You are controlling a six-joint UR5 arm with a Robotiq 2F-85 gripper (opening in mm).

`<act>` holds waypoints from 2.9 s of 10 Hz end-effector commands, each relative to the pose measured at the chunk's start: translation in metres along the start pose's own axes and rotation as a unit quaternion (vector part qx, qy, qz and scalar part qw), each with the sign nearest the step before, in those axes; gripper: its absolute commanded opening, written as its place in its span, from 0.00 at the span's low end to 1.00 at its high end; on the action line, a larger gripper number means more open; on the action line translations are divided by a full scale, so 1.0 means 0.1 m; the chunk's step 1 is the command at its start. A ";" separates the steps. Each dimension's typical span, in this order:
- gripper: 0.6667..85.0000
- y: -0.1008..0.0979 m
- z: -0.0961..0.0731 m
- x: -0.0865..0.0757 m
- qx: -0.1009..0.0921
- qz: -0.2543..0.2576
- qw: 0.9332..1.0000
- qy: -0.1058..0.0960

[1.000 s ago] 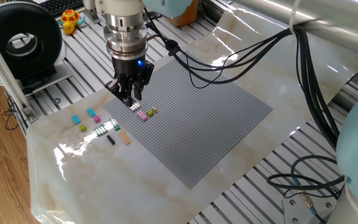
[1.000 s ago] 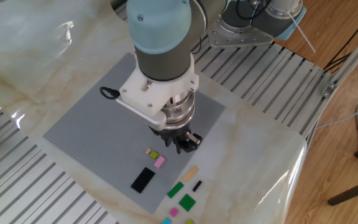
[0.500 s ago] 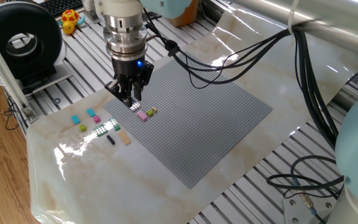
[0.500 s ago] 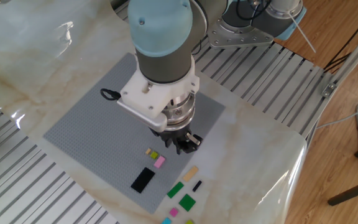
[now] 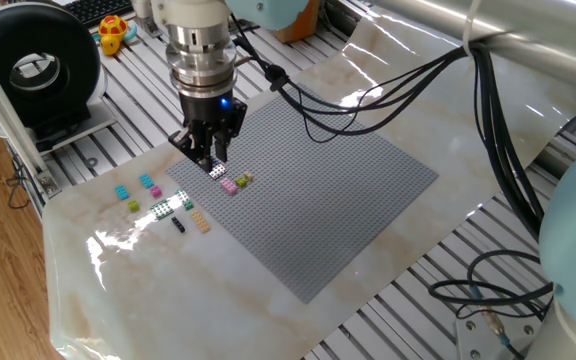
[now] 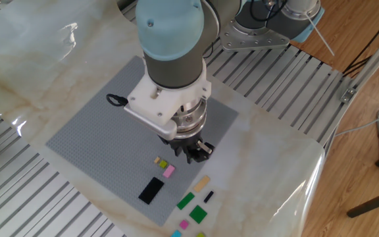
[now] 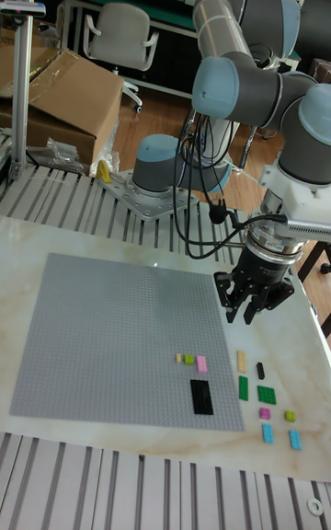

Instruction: Stack small Lego blocks randomly, one at a time

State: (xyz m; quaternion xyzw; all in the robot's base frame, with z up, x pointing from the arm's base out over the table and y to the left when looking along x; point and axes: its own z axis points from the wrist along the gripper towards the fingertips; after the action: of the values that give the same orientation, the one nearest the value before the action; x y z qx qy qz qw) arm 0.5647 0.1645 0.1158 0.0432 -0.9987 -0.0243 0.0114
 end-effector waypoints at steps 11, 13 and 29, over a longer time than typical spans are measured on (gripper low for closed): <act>0.34 0.49 0.26 -0.07 -0.024 0.037 0.999 -0.013; 0.34 0.55 0.43 -0.12 -0.020 0.048 0.998 -0.020; 0.36 0.66 0.53 -0.14 -0.020 0.047 0.998 -0.020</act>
State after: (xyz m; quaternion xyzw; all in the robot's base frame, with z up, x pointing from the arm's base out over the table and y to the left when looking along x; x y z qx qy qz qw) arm 0.5742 0.2302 0.0629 -0.0054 -0.9993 -0.0349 -0.0118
